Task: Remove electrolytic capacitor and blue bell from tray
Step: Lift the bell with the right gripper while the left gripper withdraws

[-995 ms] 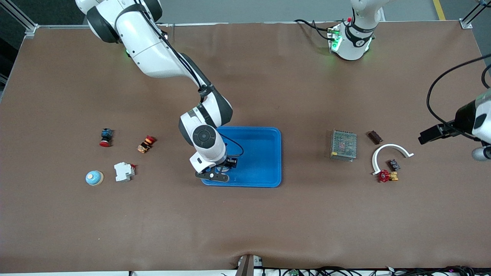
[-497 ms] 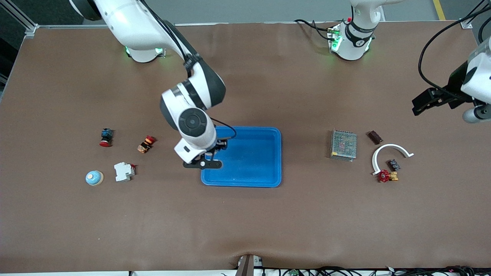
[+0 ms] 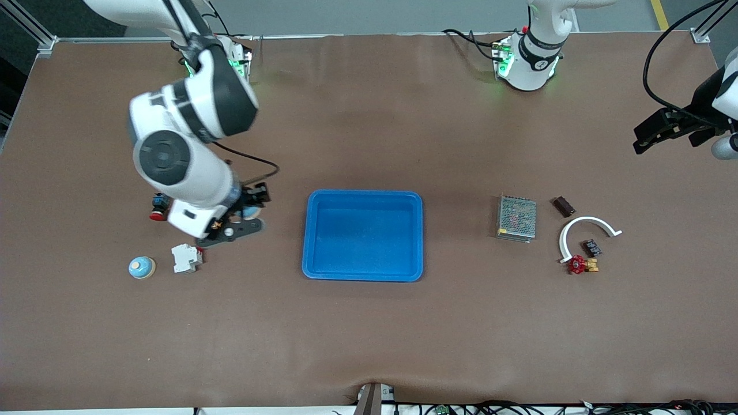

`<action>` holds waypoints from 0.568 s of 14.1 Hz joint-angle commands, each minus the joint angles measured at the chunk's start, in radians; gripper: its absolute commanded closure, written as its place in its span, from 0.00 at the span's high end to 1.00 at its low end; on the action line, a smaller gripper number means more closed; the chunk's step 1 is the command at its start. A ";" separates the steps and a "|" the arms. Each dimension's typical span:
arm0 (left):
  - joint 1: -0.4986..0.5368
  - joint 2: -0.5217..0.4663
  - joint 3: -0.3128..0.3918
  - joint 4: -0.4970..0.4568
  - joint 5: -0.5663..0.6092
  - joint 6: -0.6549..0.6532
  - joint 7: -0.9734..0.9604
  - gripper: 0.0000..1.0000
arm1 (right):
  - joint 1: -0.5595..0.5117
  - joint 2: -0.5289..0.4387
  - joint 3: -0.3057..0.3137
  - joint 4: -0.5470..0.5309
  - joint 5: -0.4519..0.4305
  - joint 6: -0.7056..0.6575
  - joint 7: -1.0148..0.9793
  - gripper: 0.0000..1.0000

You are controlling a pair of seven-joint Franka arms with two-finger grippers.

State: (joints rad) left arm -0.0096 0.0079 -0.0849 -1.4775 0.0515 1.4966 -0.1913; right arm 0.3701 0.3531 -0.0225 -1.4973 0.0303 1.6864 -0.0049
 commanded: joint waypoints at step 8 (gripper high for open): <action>0.017 -0.040 -0.030 -0.043 -0.015 0.007 0.018 1.00 | -0.305 -0.152 0.019 -0.302 -0.035 0.143 -0.544 0.33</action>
State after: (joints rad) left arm -0.0069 -0.0014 -0.1045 -1.4944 0.0513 1.4968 -0.1913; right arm 0.1192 0.2455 -0.0241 -1.7114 0.0116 1.7714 -0.4736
